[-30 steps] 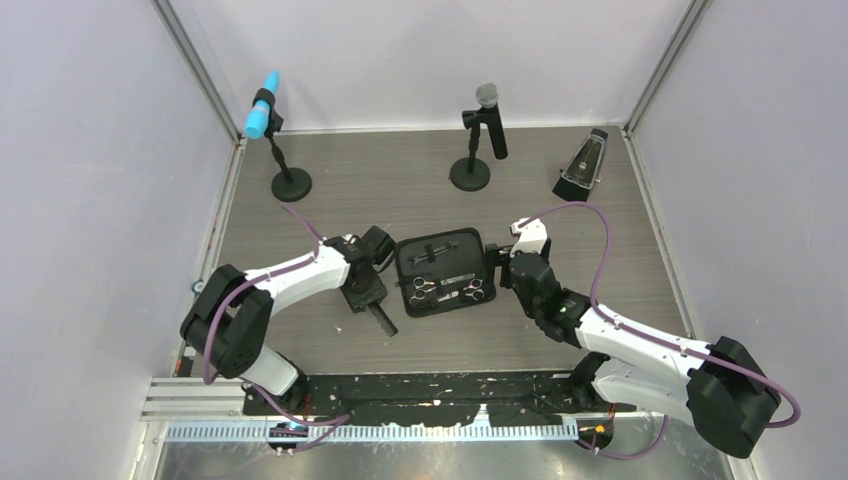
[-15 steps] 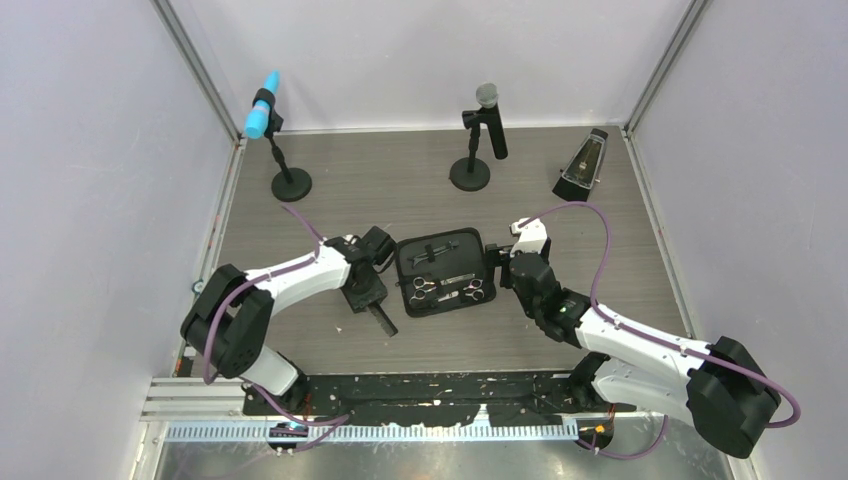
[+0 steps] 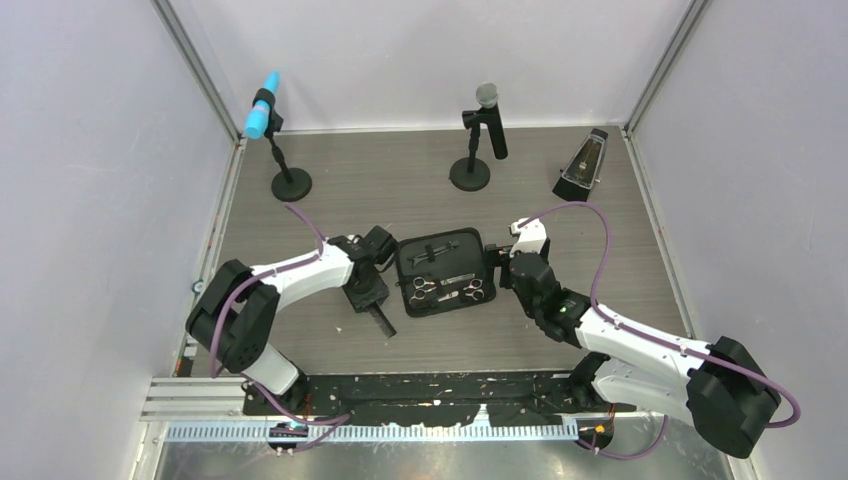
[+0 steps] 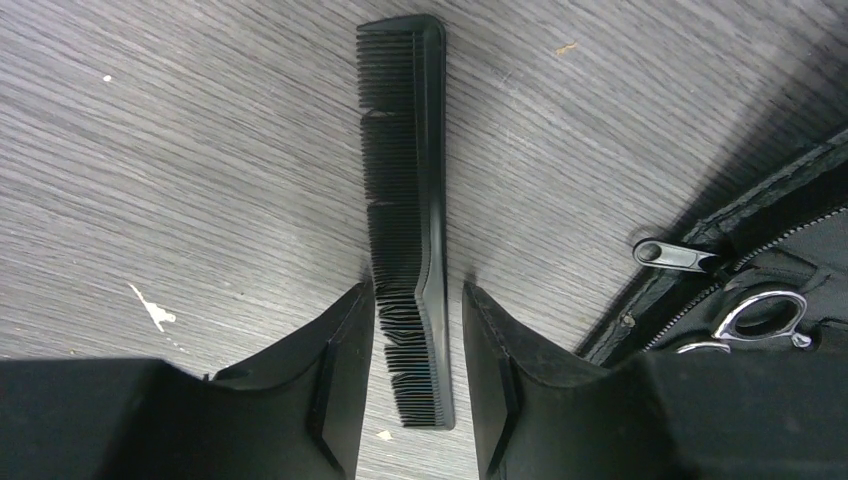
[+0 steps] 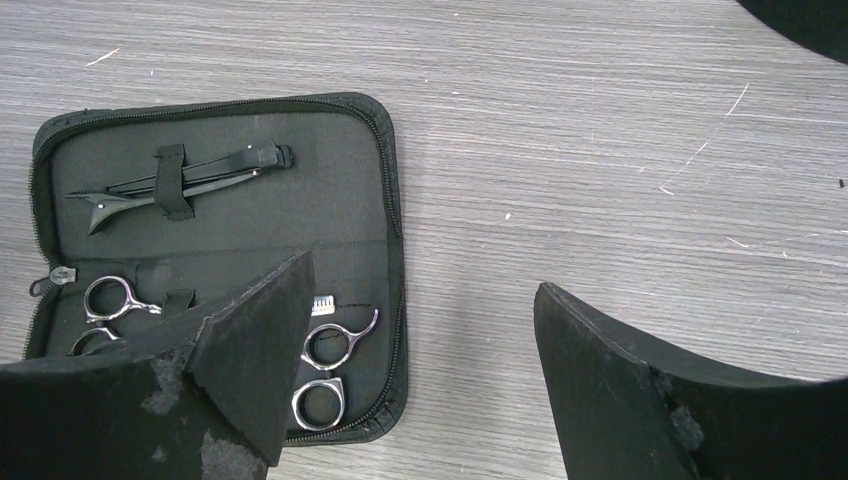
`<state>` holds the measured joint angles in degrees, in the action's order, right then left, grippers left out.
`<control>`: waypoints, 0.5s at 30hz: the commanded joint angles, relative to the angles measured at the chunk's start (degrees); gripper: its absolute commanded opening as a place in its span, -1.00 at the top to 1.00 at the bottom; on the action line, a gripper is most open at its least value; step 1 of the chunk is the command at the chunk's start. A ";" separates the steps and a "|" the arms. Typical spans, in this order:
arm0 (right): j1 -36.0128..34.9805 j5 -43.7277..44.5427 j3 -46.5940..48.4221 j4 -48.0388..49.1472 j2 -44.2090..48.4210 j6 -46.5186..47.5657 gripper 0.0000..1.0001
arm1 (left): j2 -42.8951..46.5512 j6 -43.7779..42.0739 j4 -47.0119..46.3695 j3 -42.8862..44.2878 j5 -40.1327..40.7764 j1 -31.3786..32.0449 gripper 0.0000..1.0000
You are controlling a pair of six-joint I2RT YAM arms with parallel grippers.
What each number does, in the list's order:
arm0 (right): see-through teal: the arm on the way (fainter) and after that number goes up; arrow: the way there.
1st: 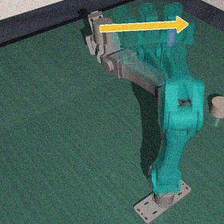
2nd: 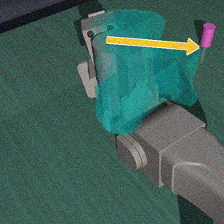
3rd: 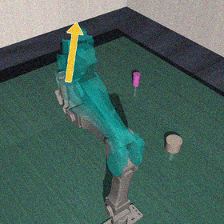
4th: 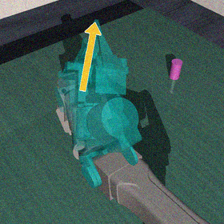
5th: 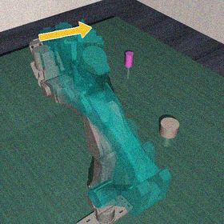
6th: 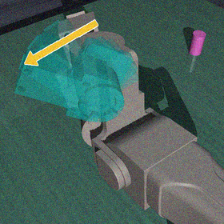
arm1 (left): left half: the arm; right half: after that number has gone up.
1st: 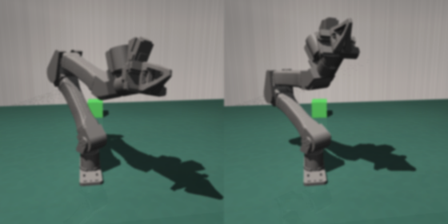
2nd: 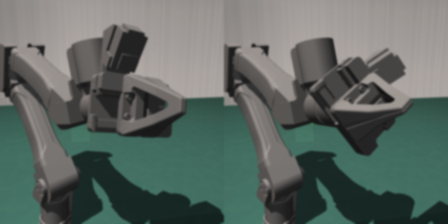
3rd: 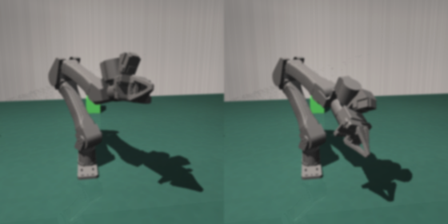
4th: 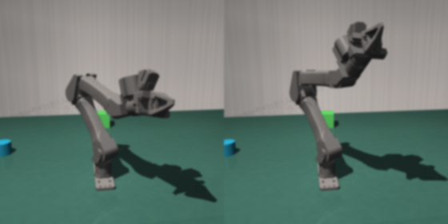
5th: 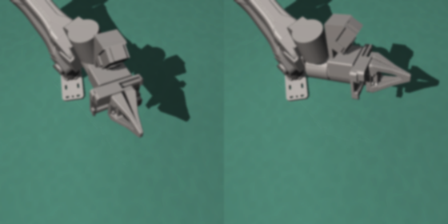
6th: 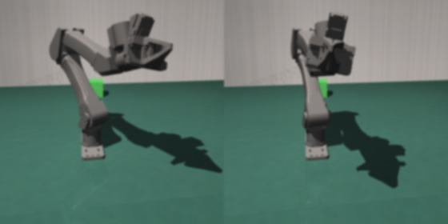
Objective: Sort the hair-cutting tools
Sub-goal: Move the comb to the center of the board.
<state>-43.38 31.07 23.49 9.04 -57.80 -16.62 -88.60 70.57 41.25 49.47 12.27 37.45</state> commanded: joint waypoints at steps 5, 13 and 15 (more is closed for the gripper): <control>0.13 0.09 0.37 2.74 -0.56 0.54 -0.76 | -3.64 0.46 -0.49 0.33 -0.62 0.41 0.20; 0.14 -0.12 0.25 2.98 -0.64 0.59 -0.76 | -2.89 0.78 0.46 0.61 -0.40 0.69 0.23; 0.13 -0.25 0.19 3.07 -0.65 0.62 -0.76 | -1.00 1.09 1.09 0.22 0.38 0.74 0.22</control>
<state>-43.38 30.50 23.49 9.10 -58.28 -16.58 -90.48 70.13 42.78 51.16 12.23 37.58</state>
